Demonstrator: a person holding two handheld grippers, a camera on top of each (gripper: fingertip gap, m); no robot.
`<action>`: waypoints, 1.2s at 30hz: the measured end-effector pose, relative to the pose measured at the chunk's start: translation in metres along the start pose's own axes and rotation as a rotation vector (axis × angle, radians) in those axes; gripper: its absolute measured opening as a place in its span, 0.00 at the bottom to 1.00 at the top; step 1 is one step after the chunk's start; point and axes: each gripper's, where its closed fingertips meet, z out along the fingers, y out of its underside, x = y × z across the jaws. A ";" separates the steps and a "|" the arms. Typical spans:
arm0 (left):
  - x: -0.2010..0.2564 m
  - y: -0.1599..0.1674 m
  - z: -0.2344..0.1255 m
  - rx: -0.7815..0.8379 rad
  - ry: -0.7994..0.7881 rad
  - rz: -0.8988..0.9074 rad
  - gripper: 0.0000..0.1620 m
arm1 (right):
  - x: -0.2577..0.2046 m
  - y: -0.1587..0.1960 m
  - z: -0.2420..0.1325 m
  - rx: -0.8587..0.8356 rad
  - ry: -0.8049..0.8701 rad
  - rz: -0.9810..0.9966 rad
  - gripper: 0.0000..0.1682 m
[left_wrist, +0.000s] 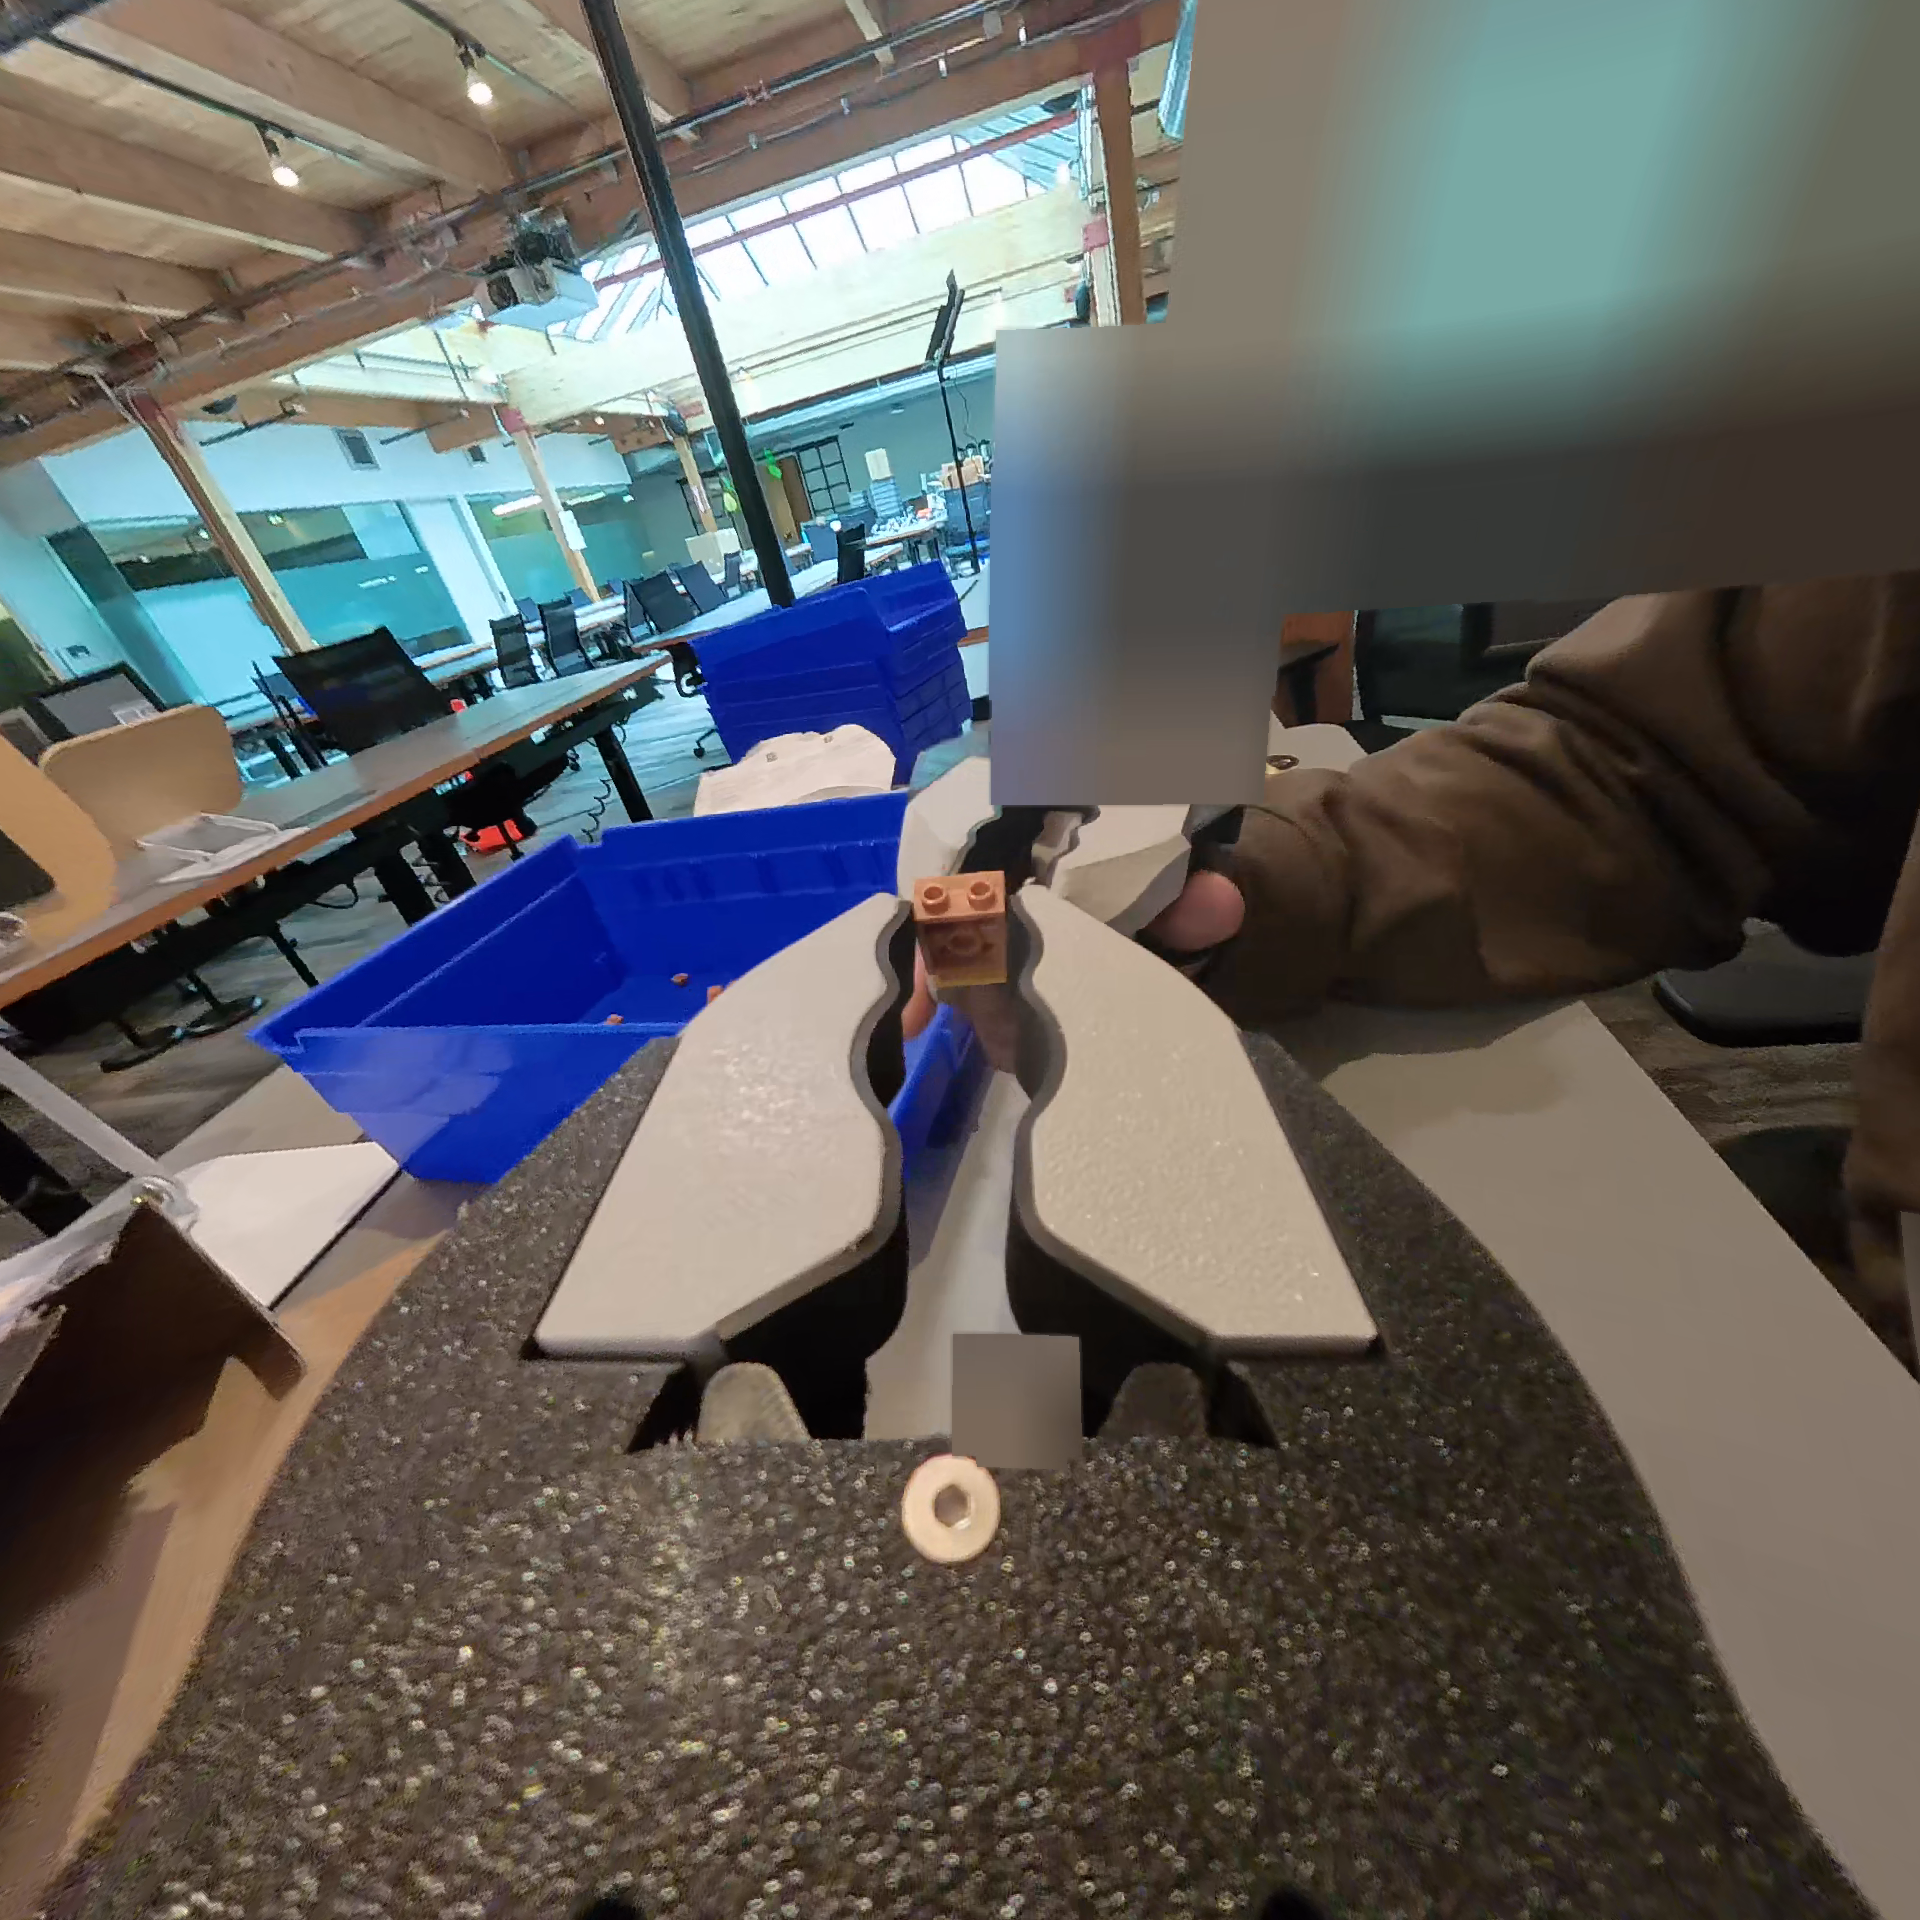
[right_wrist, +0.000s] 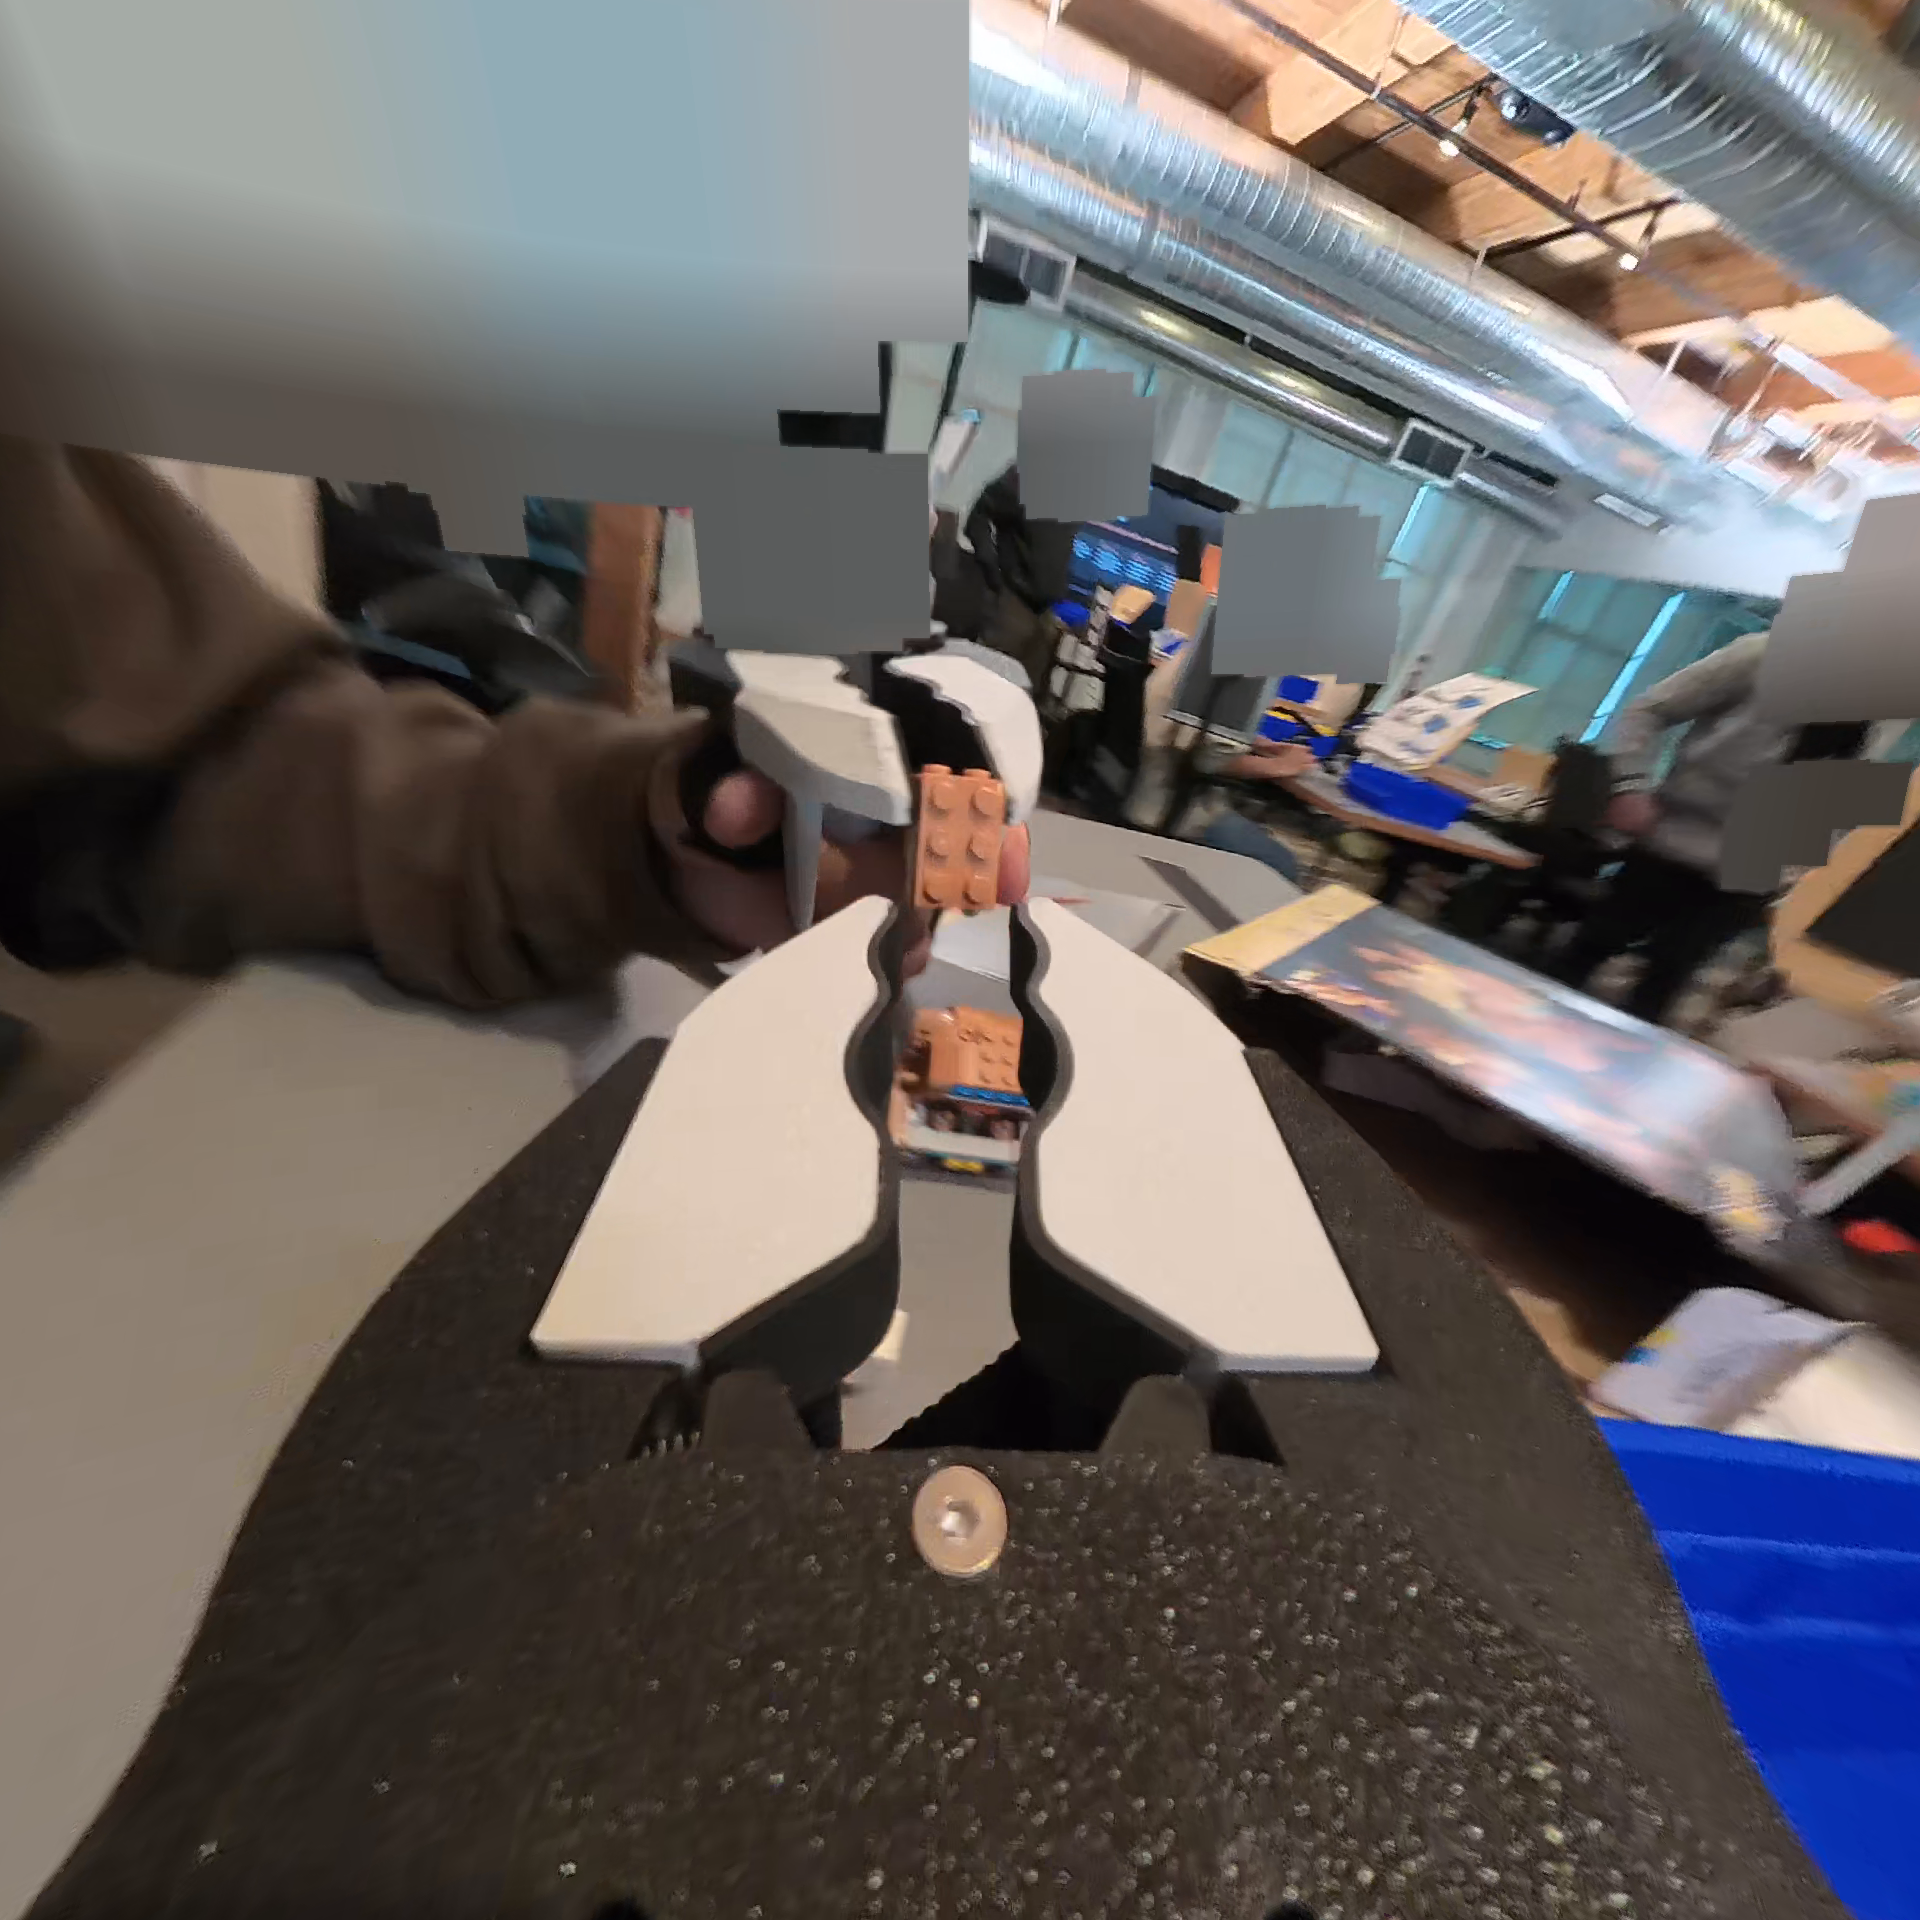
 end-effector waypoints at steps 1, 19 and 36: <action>-0.001 0.002 -0.001 -0.013 0.004 -0.007 0.10 | -0.001 0.000 0.000 -0.017 0.005 -0.039 0.11; -0.004 0.017 0.003 -0.047 0.065 -0.247 0.10 | 0.003 0.016 0.007 -0.212 0.125 -0.285 0.14; -0.034 0.039 0.011 -0.067 -0.207 -0.415 0.10 | 0.039 0.043 0.008 -0.503 0.559 -0.595 0.07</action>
